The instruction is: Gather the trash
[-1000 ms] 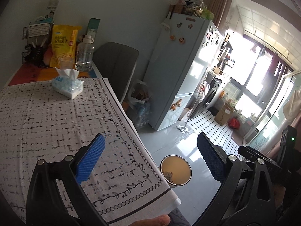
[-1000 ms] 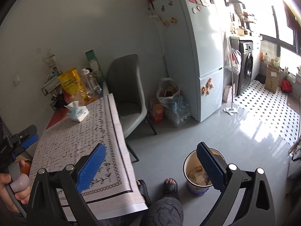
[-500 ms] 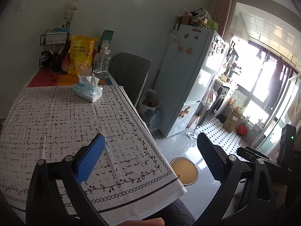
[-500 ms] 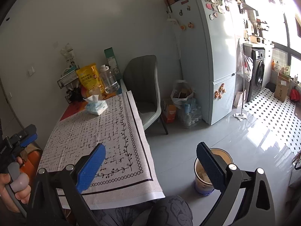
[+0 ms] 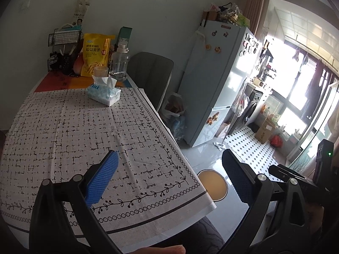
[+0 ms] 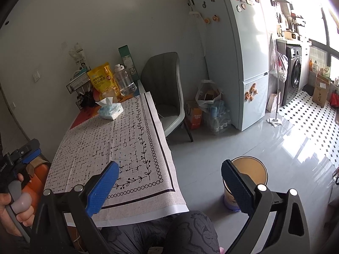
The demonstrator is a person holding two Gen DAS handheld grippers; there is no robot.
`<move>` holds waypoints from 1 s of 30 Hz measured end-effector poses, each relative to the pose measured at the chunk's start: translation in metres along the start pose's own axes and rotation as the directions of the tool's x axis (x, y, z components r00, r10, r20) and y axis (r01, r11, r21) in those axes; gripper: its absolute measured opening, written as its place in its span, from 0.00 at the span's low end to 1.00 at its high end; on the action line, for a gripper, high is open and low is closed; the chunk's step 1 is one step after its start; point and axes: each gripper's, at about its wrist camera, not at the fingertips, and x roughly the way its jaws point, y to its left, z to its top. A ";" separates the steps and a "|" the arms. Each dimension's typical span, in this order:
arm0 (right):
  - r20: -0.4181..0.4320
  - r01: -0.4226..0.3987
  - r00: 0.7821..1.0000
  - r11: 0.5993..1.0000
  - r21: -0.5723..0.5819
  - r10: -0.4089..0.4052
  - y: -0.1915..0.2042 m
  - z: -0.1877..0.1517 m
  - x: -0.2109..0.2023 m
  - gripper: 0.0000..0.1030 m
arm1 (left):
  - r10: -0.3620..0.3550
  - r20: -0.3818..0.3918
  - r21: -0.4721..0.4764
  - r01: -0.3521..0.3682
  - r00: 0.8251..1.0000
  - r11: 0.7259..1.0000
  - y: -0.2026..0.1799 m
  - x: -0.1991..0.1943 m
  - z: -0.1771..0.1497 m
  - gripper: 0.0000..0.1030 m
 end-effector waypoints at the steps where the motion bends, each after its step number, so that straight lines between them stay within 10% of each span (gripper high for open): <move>1: -0.003 0.001 1.000 1.000 0.002 -0.001 -0.001 -0.001 0.002 0.92 | 0.002 -0.004 0.003 -0.002 1.000 1.000 0.000 0.001 -0.001 0.94; 30: -0.037 -0.023 0.999 1.000 0.017 0.024 -0.007 -0.008 0.030 0.92 | 0.045 -0.052 0.009 -0.045 0.998 0.999 0.003 0.014 -0.007 0.94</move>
